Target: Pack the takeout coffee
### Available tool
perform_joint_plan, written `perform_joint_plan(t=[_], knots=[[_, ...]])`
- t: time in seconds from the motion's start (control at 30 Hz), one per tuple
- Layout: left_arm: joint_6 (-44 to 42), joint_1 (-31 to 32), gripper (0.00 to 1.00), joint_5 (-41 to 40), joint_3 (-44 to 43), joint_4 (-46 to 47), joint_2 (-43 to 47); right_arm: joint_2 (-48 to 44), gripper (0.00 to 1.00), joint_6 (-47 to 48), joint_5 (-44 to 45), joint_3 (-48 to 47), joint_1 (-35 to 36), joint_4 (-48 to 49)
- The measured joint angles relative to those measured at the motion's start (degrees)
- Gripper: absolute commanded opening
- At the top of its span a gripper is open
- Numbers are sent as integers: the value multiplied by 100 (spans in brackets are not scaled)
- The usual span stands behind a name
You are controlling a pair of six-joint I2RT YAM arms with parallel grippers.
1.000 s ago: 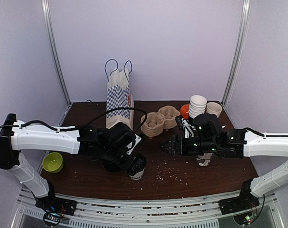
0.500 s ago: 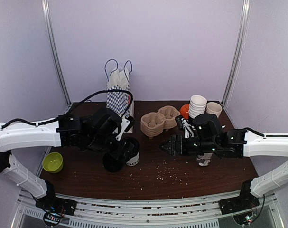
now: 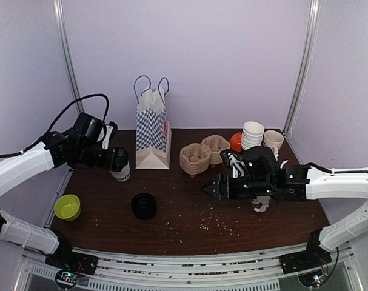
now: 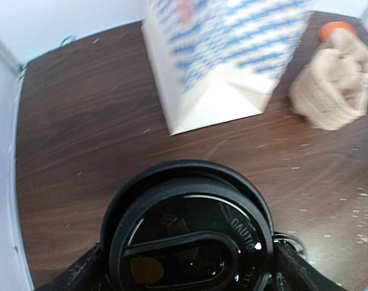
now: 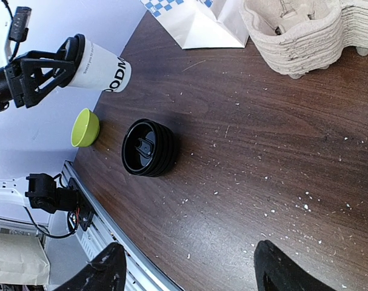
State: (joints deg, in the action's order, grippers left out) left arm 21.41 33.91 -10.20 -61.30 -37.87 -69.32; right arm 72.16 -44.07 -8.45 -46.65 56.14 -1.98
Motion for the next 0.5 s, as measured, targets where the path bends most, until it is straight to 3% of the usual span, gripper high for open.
perform_joint_plan(t=[0.23, 0.37, 0.5], knots=[[-256, -942, 76, 284, 634, 44, -354, 229, 74, 63, -107, -74, -2, 52], [-304, -1084, 78, 378, 723, 105, -680, 278, 74, 87, -181, -76, -48, 92], [-317, -1110, 87, 455, 737, 310, -782, 286, 74, 109, -247, -76, -109, 125]])
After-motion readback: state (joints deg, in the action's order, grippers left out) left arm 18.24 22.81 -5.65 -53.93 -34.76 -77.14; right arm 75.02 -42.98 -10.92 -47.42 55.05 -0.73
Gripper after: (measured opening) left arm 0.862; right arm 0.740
